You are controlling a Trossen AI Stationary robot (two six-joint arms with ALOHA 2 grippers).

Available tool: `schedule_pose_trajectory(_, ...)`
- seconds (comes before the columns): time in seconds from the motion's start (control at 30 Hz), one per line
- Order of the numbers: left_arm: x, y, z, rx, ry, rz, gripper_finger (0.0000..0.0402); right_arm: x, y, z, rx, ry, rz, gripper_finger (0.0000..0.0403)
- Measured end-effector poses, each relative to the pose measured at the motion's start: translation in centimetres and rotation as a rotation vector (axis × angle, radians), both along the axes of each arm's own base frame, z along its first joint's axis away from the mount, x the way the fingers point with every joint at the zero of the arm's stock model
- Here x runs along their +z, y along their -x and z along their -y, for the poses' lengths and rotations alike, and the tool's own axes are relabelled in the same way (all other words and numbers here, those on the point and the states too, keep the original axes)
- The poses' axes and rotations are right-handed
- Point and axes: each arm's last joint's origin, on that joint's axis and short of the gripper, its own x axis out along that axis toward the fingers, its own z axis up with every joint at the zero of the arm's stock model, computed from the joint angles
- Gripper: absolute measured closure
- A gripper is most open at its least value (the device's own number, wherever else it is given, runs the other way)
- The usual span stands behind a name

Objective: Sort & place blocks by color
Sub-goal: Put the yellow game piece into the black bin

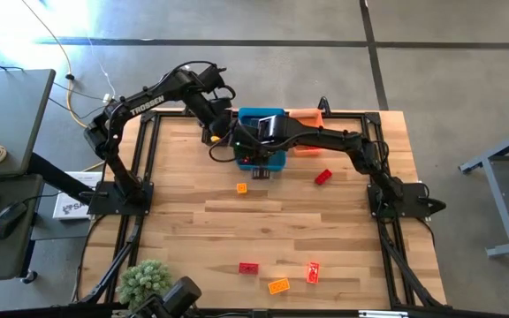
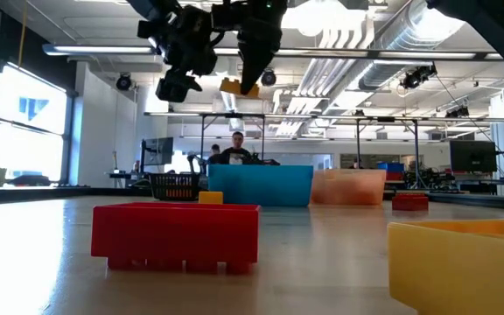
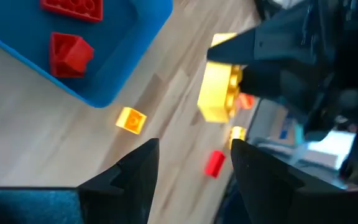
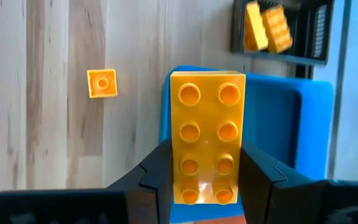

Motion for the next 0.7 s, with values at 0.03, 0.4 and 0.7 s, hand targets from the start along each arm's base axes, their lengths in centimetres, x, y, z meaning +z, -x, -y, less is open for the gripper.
schedule_pose_trajectory(0.03, 0.0, -0.1, 0.1, 0.012, 0.015, -0.006, 0.0213, 0.0, -0.1, 0.0, 0.018, 0.01, 0.006, 0.0293)
schedule_pose_trajectory(0.4, 0.1, -1.0, 1.2, 0.036, 0.14, -0.007, 0.0213, 0.5, -1.2, 0.3, 0.028, 0.044, 0.122, 0.0293)
schedule_pose_trajectory(0.7, 0.1, -1.0, 1.2, 0.057, 0.137, -0.041, 0.0213, 1.7, -1.0, 0.3, -0.012, 0.031, 0.184, 0.0293)
